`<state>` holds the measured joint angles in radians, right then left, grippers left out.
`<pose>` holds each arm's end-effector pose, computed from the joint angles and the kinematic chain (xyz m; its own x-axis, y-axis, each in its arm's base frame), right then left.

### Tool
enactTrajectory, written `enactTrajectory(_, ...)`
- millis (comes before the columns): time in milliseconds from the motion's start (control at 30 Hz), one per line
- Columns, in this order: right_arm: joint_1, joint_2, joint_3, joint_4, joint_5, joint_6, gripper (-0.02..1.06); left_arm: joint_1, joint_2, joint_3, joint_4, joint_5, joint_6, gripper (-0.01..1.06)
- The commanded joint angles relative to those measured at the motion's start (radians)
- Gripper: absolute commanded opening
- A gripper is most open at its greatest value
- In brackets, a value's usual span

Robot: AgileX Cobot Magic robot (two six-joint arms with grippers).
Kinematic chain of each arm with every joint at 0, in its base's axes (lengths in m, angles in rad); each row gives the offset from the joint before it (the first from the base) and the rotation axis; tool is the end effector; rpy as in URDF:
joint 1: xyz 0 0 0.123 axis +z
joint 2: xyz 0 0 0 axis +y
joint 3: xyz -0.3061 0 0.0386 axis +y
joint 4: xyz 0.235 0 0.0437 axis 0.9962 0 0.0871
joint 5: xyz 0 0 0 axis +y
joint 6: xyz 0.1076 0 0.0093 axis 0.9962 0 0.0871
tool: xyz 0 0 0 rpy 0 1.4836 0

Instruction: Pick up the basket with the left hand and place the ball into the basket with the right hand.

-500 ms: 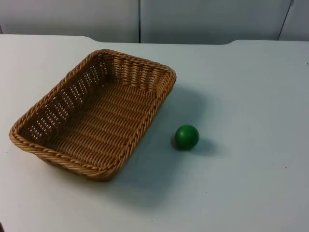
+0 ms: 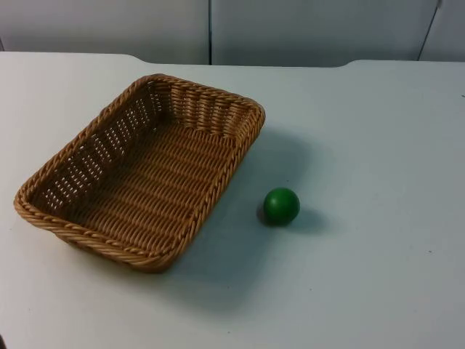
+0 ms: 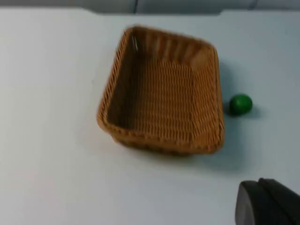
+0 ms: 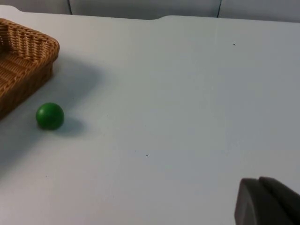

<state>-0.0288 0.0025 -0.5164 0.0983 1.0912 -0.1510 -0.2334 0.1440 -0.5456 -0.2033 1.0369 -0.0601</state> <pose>-0.0276 0.0102 0.2654 -0.4611 -0.0917 -0.8826 -0.0973 0.9939 -0.0524 -0.0111 -0.0167 0.2825 -0.5537 -0.0343 -0.8320 0.2860 0.9305 -0.2286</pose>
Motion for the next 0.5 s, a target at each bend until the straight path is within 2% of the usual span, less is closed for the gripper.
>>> enactTrajectory(0, 0.003, -0.002, 0.005, -0.005, -0.007, -0.005, 0.0, -0.008, 0.123, 0.002, -0.057, 0.01, -0.017, 0.0)
enactTrajectory(133, 0.003, -0.002, 0.005, -0.005, -0.007, -0.005, 0.0, -0.008, 0.32, 0.0, -0.096, -0.008, -0.017, 0.0)
enactTrajectory(233, 0.003, -0.002, 0.005, -0.005, -0.007, -0.005, 0.0, -0.008, 0.544, 0.0, -0.101, -0.122, 0.045, 0.0)
enactTrajectory(267, 0.003, -0.002, 0.005, -0.005, -0.007, -0.005, 0.0, -0.008, 0.544, 0.0, -0.101, -0.122, 0.045, 0.0)
enactTrajectory(367, 0.003, -0.002, 0.005, -0.005, -0.007, -0.005, 0.0, -0.008, 0.713, 0.0, -0.11, -0.27, 0.045, 0.0)
enactTrajectory(467, 0.003, -0.002, 0.005, -0.005, -0.007, -0.005, 0.0, -0.008, 0.816, 0.0, -0.129, -0.332, 0.047, 0.0)
